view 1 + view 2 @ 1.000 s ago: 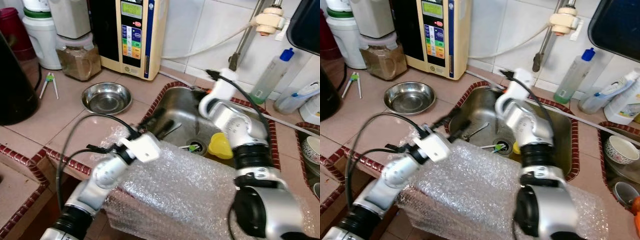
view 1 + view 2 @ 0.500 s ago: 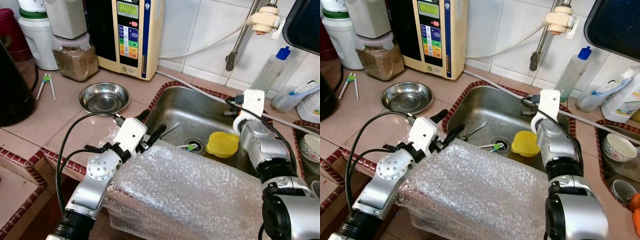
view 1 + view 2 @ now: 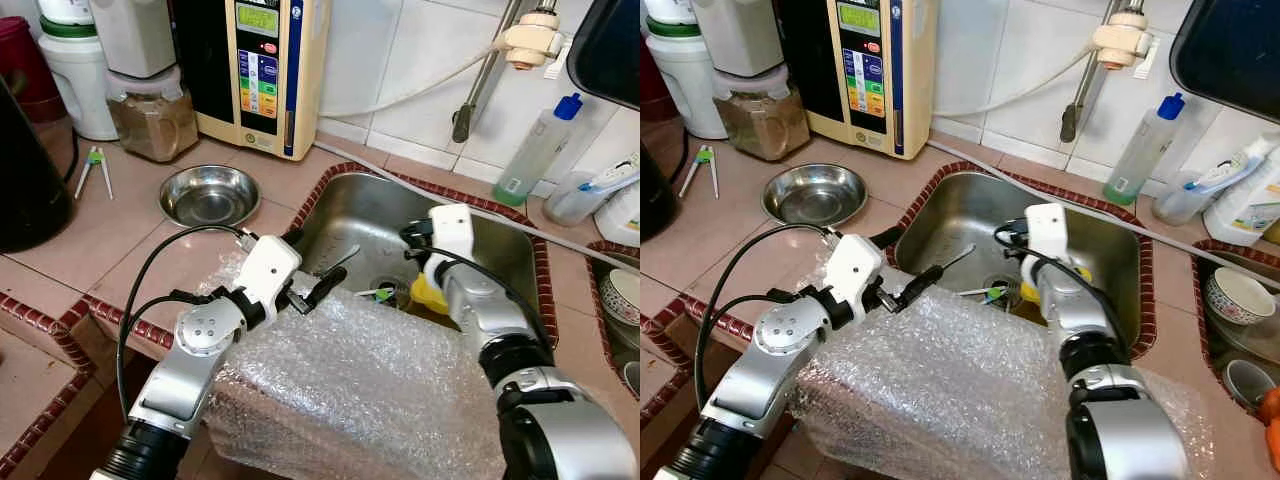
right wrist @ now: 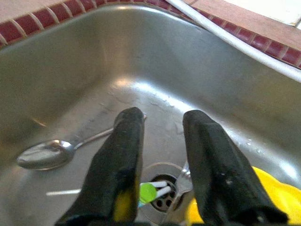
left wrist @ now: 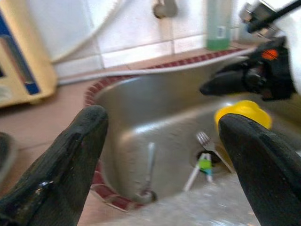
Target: Kitchen organization
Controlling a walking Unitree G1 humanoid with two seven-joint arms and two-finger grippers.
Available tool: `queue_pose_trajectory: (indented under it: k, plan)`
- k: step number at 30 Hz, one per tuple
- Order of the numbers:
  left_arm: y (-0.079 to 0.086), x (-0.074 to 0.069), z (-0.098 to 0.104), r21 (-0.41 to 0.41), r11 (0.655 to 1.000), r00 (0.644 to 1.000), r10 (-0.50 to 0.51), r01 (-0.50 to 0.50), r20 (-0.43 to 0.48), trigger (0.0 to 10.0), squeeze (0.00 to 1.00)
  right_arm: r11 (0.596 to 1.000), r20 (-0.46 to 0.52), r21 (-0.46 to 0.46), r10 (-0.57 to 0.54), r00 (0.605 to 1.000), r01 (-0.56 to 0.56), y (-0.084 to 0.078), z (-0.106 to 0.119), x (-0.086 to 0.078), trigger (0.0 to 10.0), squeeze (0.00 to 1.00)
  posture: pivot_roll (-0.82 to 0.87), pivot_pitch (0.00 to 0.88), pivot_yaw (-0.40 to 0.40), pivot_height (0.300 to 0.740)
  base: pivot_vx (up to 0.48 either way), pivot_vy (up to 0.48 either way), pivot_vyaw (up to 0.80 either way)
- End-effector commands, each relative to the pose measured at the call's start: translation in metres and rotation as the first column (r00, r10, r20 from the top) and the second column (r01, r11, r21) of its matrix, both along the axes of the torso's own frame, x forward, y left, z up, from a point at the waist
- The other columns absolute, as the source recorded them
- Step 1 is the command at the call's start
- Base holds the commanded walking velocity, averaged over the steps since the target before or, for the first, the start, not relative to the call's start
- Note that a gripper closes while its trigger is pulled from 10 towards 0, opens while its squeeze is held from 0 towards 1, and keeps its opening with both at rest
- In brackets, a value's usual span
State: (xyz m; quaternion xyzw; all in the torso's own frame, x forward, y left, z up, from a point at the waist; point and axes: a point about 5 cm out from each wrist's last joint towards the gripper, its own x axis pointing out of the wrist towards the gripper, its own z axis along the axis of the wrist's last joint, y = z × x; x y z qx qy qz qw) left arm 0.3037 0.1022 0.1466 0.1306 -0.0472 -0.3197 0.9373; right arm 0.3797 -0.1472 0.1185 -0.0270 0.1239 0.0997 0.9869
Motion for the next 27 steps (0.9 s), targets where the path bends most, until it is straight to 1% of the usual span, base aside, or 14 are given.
queue_pose_trajectory:
  k: [1,3,4,6,7,8,10,11,13,15,16,20,22,27]
  plan:
    - [0.010,0.011,0.018,-0.066,0.990,0.989,0.128,-0.123,0.078,10.0,1.00,0.997,0.050,0.060,0.043,0.998,-0.046,0.005,0.012,0.001,10.0,1.00,0.12,0.076,-0.085,0.740,0.000,0.000,0.00]
    - [0.015,0.014,0.023,-0.104,0.980,0.980,0.176,-0.167,0.088,10.0,1.00,0.995,0.075,0.074,0.069,0.995,-0.074,0.009,0.016,0.000,10.0,1.00,0.12,0.075,-0.086,0.740,0.000,0.000,0.00]
    - [0.023,0.020,0.029,-0.132,0.963,0.963,0.249,-0.235,0.104,10.0,1.00,0.989,0.125,0.087,0.104,0.987,-0.116,0.016,0.023,-0.002,10.0,1.00,0.12,0.077,-0.087,0.740,0.000,0.000,0.00]
    - [0.032,0.024,0.033,-0.160,0.941,0.943,0.317,-0.298,0.105,10.0,1.00,0.979,0.178,0.107,0.150,0.973,-0.171,0.026,0.029,-0.006,10.0,1.00,0.12,0.077,-0.087,0.740,0.000,0.000,0.00]
    - [0.044,0.031,0.034,-0.164,0.901,0.903,0.419,-0.401,0.093,10.0,1.00,0.966,0.234,0.100,0.211,0.949,-0.239,0.038,0.034,-0.016,10.0,1.00,0.11,0.077,-0.087,0.740,0.000,0.000,0.00]
    - [0.044,0.031,0.034,-0.164,0.901,0.903,0.419,-0.401,0.093,10.0,1.00,0.966,0.234,0.100,0.211,0.949,-0.239,0.038,0.034,-0.016,10.0,1.00,0.11,0.077,-0.087,0.740,0.000,0.000,0.00]
    - [0.053,0.036,0.033,-0.161,0.864,0.866,0.494,-0.478,0.081,10.0,1.00,0.951,0.268,0.093,0.261,0.927,-0.294,0.048,0.036,-0.024,10.0,1.00,0.11,0.079,-0.086,0.740,0.000,0.000,0.00]
    - [0.053,0.036,0.033,-0.161,0.864,0.866,0.494,-0.478,0.081,10.0,1.00,0.951,0.268,0.093,0.261,0.927,-0.294,0.048,0.036,-0.024,10.0,1.00,0.11,0.079,-0.086,0.740,0.000,0.000,0.00]
    - [0.072,0.045,0.032,-0.185,0.777,0.788,0.616,-0.602,0.025,10.0,1.00,0.917,0.317,0.097,0.340,0.885,-0.387,0.065,0.042,-0.045,10.0,1.00,0.10,0.081,-0.084,0.740,0.000,0.000,0.00]
    - [0.075,0.046,0.032,-0.189,0.764,0.776,0.631,-0.616,0.019,10.0,1.00,0.913,0.320,0.096,0.349,0.881,-0.397,0.067,0.042,-0.048,10.0,1.00,0.10,0.083,-0.081,0.740,0.000,0.000,0.00]
    - [0.085,0.050,0.028,-0.182,0.705,0.719,0.695,-0.685,-0.012,10.0,1.00,0.905,0.331,0.069,0.377,0.865,-0.420,0.070,0.043,-0.056,10.0,1.00,0.09,0.084,-0.076,0.740,0.000,0.000,0.00]
    - [0.102,0.055,0.013,-0.114,0.575,0.585,0.804,-0.810,-0.102,10.0,1.00,0.891,0.330,0.051,0.411,0.850,-0.451,0.075,0.044,-0.068,10.0,1.00,0.08,0.086,-0.069,0.740,0.000,0.000,0.00]
    - [0.105,0.058,0.005,-0.109,0.518,0.529,0.830,-0.849,-0.175,10.0,1.00,0.880,0.324,0.049,0.433,0.841,-0.472,0.078,0.045,-0.074,10.0,1.00,0.08,0.088,-0.068,0.740,0.000,0.000,0.00]
    - [0.102,0.064,0.001,-0.127,0.483,0.498,0.824,-0.867,-0.268,10.0,1.00,0.869,0.312,0.034,0.460,0.831,-0.494,0.081,0.044,-0.079,10.0,1.00,0.07,0.093,-0.064,0.740,0.000,0.000,0.00]
